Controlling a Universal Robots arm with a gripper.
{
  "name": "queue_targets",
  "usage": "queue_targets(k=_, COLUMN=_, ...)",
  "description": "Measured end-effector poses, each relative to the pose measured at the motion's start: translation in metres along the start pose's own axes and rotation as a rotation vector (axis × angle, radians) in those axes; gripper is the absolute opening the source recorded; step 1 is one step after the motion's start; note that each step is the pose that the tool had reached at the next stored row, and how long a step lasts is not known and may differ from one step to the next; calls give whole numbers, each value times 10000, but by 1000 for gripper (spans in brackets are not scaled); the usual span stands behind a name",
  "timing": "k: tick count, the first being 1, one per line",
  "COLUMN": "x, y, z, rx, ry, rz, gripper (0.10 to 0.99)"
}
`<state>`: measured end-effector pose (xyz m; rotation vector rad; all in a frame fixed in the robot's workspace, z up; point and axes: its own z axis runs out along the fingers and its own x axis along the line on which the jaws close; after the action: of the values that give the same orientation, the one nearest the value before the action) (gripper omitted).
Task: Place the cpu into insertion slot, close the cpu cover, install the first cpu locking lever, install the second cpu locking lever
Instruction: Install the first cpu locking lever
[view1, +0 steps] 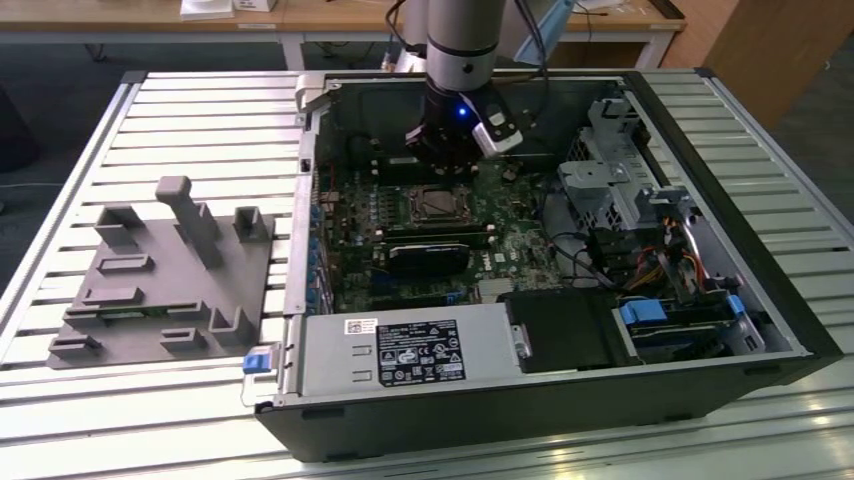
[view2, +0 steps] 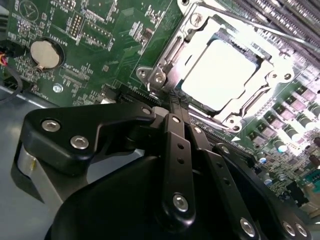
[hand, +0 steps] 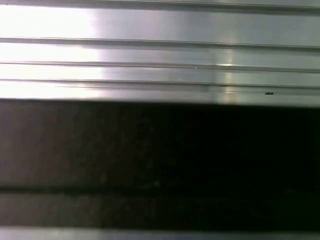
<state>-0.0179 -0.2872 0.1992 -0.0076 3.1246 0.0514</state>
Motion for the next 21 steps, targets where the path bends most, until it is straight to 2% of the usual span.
queue_targets(k=3, x=-1, y=0, z=17, rx=97, ry=3, rz=-1, gripper=106)
queue_targets(k=5, x=-3, y=1, z=27, rx=112, ry=6, rz=-1, gripper=106)
queue_targets(k=13, x=-10, y=6, z=26, rx=22, ry=6, rz=-28, gripper=106)
queue_targets(k=14, x=-14, y=12, z=-3, rx=-3, ry=-10, rz=-36, gripper=106)
queue_targets(k=19, x=-14, y=13, z=-142, rx=16, ry=3, rz=-45, gripper=106)
queue_targets(k=21, x=-14, y=14, z=-170, rx=18, ry=4, rz=-45, gripper=106)
